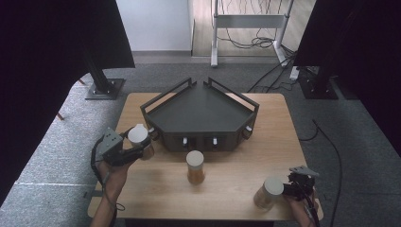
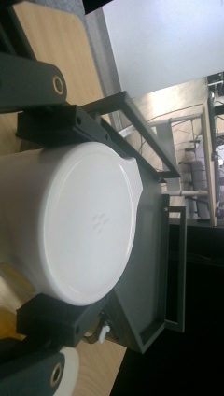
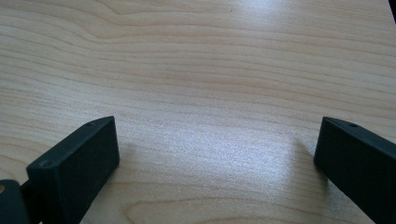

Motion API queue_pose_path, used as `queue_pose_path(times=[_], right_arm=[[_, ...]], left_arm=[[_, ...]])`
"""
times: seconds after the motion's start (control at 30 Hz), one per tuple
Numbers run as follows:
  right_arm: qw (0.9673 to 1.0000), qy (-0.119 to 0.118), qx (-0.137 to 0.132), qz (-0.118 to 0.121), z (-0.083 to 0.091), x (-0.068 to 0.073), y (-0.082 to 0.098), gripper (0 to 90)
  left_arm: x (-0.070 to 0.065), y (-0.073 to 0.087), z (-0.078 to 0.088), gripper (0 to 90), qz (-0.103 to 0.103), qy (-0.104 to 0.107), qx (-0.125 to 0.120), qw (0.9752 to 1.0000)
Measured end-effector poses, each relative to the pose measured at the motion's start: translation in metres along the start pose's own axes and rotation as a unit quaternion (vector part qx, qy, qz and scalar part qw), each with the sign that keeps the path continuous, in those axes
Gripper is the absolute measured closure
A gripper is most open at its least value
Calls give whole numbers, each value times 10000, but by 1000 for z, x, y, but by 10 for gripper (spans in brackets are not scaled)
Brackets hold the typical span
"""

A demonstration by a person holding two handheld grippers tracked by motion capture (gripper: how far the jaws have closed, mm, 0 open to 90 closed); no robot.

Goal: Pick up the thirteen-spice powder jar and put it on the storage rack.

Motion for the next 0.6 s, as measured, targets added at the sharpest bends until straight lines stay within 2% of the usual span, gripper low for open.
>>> queue_pose_path(times=[0.4, 0.6], right_arm=[[10000, -6, -3, 7, 0, 0, 0, 0], [10000, -10, -2, 10, 0, 0, 0, 0]], left_arm=[[7, -31, 3, 311, -101, -28, -97, 9999], [11, -39, 0, 311, -4, 1, -183, 9998]])
Point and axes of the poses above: each handheld gripper's, and its own axes: z roughly backward along the jaws, y roughly out of its underside, x roughly to its left, the point moved 4 cm from there along -z, roughly forward along the jaws, and after that the axes turned 11 degrees about -z, right-handed, at the moved point
